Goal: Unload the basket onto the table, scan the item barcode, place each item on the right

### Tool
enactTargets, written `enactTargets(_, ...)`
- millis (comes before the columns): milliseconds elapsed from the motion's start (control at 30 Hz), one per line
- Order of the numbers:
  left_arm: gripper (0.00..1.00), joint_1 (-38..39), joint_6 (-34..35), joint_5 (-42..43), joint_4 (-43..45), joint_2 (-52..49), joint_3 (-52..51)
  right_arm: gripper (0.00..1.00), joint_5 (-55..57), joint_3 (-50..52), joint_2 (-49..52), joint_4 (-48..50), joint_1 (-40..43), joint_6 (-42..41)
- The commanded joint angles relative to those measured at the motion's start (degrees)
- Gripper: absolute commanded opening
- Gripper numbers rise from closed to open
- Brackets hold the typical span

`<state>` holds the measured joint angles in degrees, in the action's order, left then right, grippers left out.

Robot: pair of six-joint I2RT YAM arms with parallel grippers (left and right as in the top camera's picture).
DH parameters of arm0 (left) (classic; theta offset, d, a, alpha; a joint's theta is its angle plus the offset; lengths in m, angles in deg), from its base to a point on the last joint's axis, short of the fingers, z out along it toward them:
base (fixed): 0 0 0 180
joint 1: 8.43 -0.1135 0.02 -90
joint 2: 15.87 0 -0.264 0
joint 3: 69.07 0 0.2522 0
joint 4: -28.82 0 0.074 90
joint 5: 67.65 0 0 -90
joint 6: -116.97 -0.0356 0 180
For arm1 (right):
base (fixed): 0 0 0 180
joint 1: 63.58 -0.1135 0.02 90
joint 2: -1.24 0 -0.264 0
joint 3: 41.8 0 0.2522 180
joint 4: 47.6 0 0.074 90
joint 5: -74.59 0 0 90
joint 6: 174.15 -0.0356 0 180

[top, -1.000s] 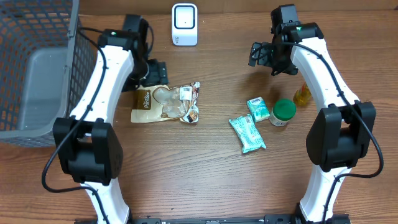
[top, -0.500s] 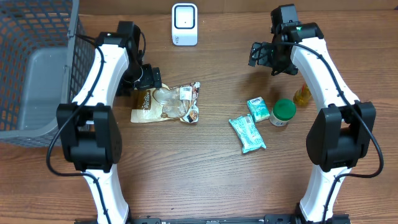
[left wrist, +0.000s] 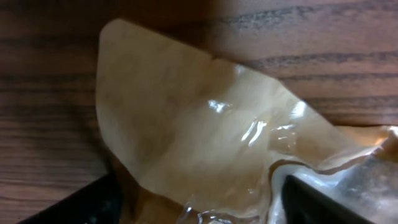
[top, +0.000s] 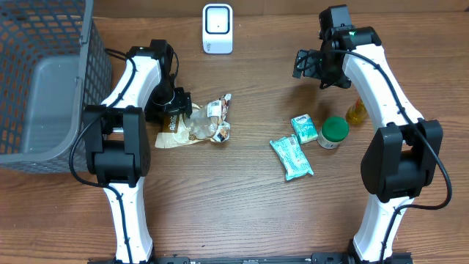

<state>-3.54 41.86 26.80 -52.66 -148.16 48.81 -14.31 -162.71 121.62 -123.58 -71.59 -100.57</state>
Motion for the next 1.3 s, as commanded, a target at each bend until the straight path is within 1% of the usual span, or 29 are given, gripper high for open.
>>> enactTargets(0,0.67,0.5,-1.7,3.0,0.5,-4.3,-0.4,1.0,0.8,-0.9,-1.6,0.2,-0.2,0.4)
enactTargets(33,0.65,0.5,-1.7,3.0,0.6,-4.3,-0.6,1.0,0.8,-0.9,-1.6,0.2,-0.2,0.4)
enactTargets(133,0.54,0.5,-1.7,3.1,0.7,-4.3,-0.6,1.0,0.8,-0.9,-1.6,0.2,-0.2,0.4)
enactTargets(233,0.38,0.5,-1.7,3.1,0.4,-4.3,-0.6,1.0,0.8,-0.9,-1.6,0.2,-0.2,0.4)
enactTargets(300,0.22,0.5,-2.6,4.0,0.2,-4.1,-0.5,1.0,0.8,-0.9,-1.6,0.2,-0.2,0.4)
enactTargets(333,0.18,0.4,-3.5,5.2,0.2,-4.0,-0.5,1.0,0.8,-0.9,-1.6,0.2,-0.2,0.4)
enactTargets(500,0.04,-1.2,-5.7,11.5,0.7,-0.1,-0.4,1.0,0.8,-0.9,-1.6,0.2,-0.2,0.4)
enactTargets(733,0.04,-3.1,-11.3,15.7,0.6,9.4,-0.4,1.0,0.8,-0.9,-1.6,0.2,-0.2,0.4)
enactTargets(933,0.04,-3.1,-11.3,16.1,-1.0,16.7,-0.4,1.0,0.8,-0.9,-1.6,0.2,-0.2,0.4)
enactTargets(1233,0.04,-3.0,-11.4,17.5,2.0,26.5,-0.4,1.0,0.8,-0.9,-1.6,0.2,-0.2,0.4)
enactTargets(1267,0.04,-3.0,-13.5,19.5,2.0,27.6,-0.4,1.0,0.8,-0.9,-1.6,0.2,-0.2,0.4)
